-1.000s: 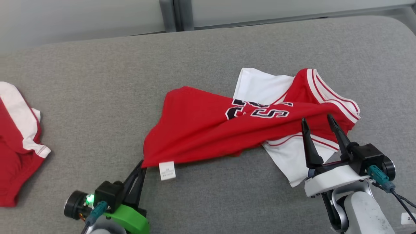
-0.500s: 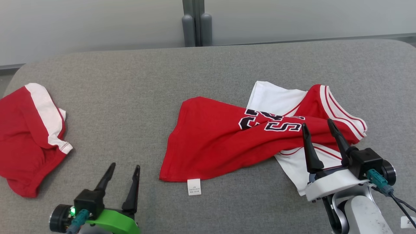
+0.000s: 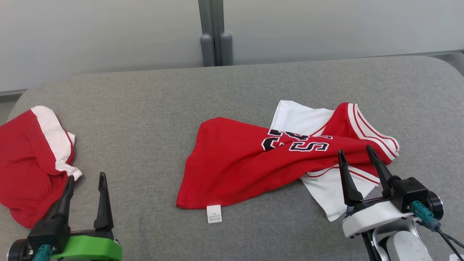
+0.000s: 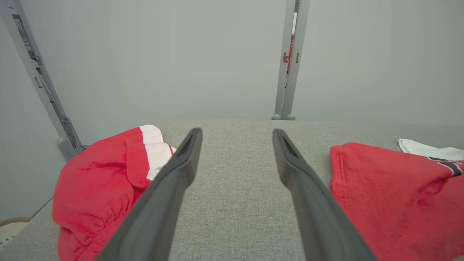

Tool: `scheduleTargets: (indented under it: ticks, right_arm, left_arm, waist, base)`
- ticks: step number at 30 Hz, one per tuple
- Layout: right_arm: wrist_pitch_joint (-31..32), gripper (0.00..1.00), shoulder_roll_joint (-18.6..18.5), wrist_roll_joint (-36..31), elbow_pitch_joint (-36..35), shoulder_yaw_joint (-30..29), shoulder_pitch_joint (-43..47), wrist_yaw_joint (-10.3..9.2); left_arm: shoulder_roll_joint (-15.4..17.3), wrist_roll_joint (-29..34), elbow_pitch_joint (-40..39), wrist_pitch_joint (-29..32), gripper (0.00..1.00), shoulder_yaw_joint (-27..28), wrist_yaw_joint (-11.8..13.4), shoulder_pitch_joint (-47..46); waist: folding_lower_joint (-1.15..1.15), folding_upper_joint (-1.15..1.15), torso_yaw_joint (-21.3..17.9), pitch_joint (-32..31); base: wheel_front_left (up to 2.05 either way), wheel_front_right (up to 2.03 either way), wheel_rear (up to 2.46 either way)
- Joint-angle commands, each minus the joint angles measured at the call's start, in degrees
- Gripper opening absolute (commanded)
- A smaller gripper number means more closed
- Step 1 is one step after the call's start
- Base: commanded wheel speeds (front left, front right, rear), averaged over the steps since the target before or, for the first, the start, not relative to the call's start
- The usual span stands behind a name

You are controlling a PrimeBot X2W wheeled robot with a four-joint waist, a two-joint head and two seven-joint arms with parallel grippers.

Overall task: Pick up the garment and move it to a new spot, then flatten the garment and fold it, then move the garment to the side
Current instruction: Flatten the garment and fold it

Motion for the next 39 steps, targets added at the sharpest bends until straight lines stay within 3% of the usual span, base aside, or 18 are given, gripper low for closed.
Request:
scheduleTargets:
  ticks: [1,11,39]
  right_arm:
    - [-0.17,1.00,-0.13,-0.47,-0.54,-0.22,1.10,-0.10]
    - [-0.17,1.00,-0.14,0.32,-2.89,-0.96,5.75,-0.10]
    - [-0.17,1.00,-0.13,-0.59,-2.20,0.58,7.68,-0.10]
  left_arm:
    - [-0.19,0.50,-0.31,-0.03,1.00,0.80,-0.23,1.03]
    - [-1.79,2.39,-0.43,-0.03,1.00,3.77,-1.42,3.27]
    - [-0.37,0.08,1.09,-0.03,1.00,0.94,-2.59,4.54]
  waist:
    - [0.00,0.00,-0.34,-0.44]
    - [0.00,0.00,-0.95,-2.16]
    - [0.00,0.00,-0.96,-4.14]
  base:
    - [0.00,0.00,0.00]
    - [0.00,0.00,0.00]
    - [0.00,0.00,0.00]
